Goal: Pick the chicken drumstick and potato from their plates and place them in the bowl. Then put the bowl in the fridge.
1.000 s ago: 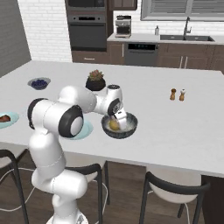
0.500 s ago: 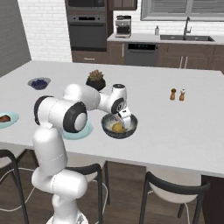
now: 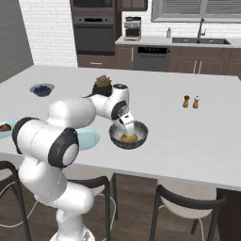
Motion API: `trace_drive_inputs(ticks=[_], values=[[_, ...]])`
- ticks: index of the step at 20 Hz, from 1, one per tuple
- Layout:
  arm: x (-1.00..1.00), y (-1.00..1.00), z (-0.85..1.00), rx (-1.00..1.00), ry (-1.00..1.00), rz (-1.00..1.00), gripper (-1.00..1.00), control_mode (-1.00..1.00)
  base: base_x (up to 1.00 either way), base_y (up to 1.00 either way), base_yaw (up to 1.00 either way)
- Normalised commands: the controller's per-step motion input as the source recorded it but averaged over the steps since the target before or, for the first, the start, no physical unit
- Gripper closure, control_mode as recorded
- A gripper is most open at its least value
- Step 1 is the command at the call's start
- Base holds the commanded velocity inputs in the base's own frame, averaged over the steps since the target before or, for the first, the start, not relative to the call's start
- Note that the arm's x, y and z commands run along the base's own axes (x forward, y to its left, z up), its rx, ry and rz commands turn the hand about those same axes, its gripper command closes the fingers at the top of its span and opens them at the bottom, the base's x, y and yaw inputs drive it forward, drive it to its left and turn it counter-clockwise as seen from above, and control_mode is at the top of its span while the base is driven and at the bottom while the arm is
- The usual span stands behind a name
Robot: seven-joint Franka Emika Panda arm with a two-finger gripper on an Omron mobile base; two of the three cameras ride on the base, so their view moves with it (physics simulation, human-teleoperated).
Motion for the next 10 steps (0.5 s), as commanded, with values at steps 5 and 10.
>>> trace_drive_inputs(ticks=[5,10], values=[[-0.89,0.8,0.5,0.0,0.0,0.15,-1.0,-1.0,0.0,0.0,0.0],[-0.88,0.79,0.5,0.0,0.0,0.15,-1.0,-1.0,0.0,0.0,0.0]])
